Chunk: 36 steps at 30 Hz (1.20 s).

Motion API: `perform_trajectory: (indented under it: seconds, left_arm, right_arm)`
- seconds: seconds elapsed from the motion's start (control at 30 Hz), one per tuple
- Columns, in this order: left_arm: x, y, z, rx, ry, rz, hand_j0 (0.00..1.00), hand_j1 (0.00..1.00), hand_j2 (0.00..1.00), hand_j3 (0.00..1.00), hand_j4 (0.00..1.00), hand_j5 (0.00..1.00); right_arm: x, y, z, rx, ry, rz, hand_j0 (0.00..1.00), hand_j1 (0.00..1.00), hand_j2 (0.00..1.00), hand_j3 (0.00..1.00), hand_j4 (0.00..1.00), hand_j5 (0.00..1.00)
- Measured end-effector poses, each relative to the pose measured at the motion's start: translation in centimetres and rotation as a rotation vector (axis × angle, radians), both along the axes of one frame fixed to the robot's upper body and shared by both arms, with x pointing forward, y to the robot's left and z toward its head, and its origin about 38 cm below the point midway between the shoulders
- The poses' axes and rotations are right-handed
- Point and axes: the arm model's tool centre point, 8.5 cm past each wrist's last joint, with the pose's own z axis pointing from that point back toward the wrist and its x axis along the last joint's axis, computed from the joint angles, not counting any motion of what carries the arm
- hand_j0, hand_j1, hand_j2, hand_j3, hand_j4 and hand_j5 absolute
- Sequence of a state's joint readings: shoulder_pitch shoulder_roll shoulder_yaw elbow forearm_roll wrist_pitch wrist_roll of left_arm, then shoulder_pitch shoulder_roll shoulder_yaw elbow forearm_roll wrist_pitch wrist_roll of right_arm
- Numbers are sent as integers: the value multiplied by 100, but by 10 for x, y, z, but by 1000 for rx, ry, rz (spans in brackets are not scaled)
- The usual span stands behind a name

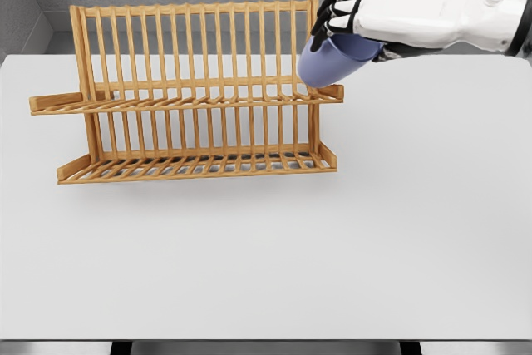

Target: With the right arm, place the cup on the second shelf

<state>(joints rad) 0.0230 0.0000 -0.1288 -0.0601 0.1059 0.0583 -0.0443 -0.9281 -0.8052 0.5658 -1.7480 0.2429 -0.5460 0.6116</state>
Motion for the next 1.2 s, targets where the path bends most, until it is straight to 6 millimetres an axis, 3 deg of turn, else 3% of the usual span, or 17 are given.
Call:
perform_trajectory:
  seconds: [0.63, 0.67, 0.7, 0.73, 0.93, 1.0, 1.03, 1.1, 1.2]
  left_arm:
    - [0, 0, 0, 0, 0, 0, 100, 100, 100, 100, 100, 100]
    - [-1, 0, 0, 0, 2, 0, 100, 100, 100, 100, 100, 100]
    - [0, 0, 0, 0, 0, 0, 100, 100, 100, 100, 100, 100]
    - [0, 0, 0, 0, 0, 0, 100, 100, 100, 100, 100, 100]
    - [0, 0, 0, 0, 0, 0, 100, 100, 100, 100, 100, 100]
    - [0, 0, 0, 0, 0, 0, 100, 100, 100, 100, 100, 100]
    - [0, 0, 0, 0, 0, 0, 100, 100, 100, 100, 100, 100]
    - [-1, 0, 0, 0, 2, 0, 100, 100, 100, 100, 100, 100]
    - [0, 0, 0, 0, 0, 0, 100, 100, 100, 100, 100, 100]
  right_arm:
    - [10, 27, -35, -54, 66, -33, 69, 69, 69, 69, 69, 69]
    - [10, 28, -37, -56, 67, -32, 70, 70, 70, 70, 70, 70]
    - [10, 29, -37, -57, 68, -31, 93, 93, 93, 93, 93, 93]
    - [10, 30, -38, -60, 67, -31, 100, 100, 100, 100, 100, 100]
    - [12, 26, -30, -56, 40, -49, 100, 100, 100, 100, 100, 100]
    - [14, 8, -9, 3, -7, -93, 100, 100, 100, 100, 100, 100]
    - [14, -5, -9, 36, -7, -125, 100, 100, 100, 100, 100, 100]
    - [10, -52, -42, 114, 71, -238, 100, 100, 100, 100, 100, 100]
    - [-17, -124, -94, 187, 158, -398, 100, 100, 100, 100, 100, 100]
